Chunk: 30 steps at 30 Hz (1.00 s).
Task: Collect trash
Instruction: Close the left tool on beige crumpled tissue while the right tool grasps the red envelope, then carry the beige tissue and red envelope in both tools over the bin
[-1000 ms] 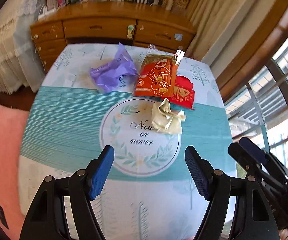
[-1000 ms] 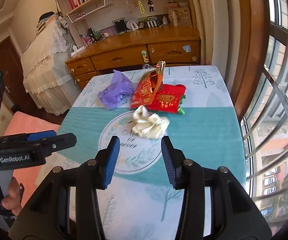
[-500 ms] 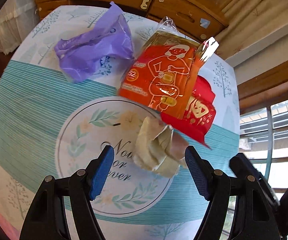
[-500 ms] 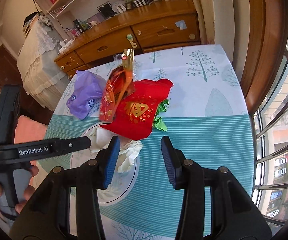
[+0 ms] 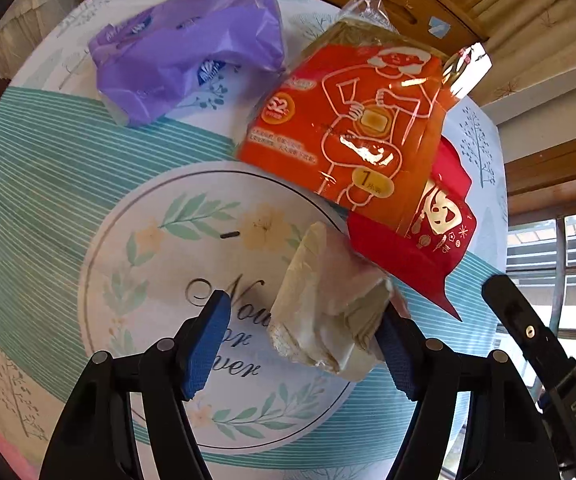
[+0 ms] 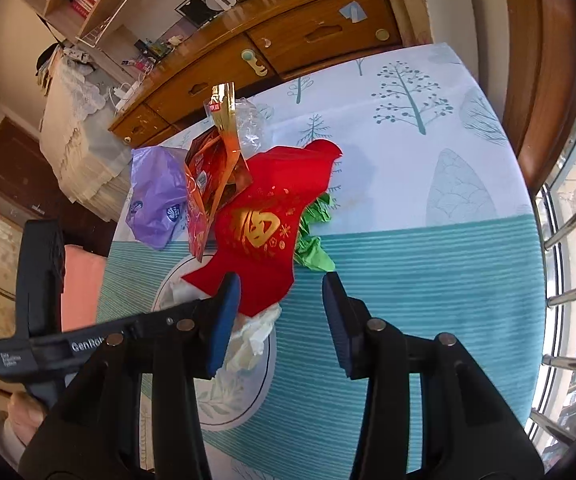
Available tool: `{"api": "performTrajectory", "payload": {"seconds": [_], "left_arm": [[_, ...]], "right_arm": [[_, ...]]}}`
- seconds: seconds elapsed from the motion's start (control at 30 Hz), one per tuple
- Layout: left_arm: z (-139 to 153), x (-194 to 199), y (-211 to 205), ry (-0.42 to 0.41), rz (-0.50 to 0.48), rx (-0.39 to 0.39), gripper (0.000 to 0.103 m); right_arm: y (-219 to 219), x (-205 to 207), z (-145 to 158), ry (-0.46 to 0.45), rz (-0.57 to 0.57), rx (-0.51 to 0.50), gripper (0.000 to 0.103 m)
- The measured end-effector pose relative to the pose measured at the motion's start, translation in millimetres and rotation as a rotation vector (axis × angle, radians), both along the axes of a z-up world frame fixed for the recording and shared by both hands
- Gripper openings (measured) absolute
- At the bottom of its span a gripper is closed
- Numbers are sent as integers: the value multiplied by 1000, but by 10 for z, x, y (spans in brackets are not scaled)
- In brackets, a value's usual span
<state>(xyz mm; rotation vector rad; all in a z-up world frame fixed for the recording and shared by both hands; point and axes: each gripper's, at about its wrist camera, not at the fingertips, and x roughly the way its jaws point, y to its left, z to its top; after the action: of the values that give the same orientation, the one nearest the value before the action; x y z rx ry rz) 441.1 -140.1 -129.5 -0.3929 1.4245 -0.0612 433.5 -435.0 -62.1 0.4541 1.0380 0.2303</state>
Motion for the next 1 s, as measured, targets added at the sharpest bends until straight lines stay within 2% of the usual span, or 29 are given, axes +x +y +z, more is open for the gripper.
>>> {"api": "performTrajectory", "payload": {"seconds": [0.23,0.27,0.3,0.37,0.4,0.47,0.53,0.57,0.67,0.8,1.0], "left_arm": [[-168,-14,-75,17,6,-41,70],[-177,-13,-90,12,3,-53,62],[-184,-7,-96,14,-1,-64,59],[-180,0,-112,13,-3,-82,47],[-171,10,-139,10,-3,-81,46],[-133,10,-168,-9,-8,-82,32],[-112,-4,-210,-22,-15,-90,29],[-100,-19,-225,-27,-20,-85,28],[-45,-107,-237,-44,-28,-49,27],[73,-289,-148,-69,-8,-64,26],[356,-600,76,-124,-19,-55,26]], "right_arm": [[72,343,-225,25,29,14,40],[78,380,-258,29,33,22,40],[88,421,-293,29,35,22,40],[114,485,-350,29,36,26,37],[124,507,-368,25,37,39,34],[157,532,-387,15,46,43,19],[205,535,-376,4,60,43,14],[225,531,-365,-1,66,47,7],[272,480,-280,-24,88,53,4],[352,375,-119,-46,106,41,1],[441,4,161,-63,110,25,0]]}}
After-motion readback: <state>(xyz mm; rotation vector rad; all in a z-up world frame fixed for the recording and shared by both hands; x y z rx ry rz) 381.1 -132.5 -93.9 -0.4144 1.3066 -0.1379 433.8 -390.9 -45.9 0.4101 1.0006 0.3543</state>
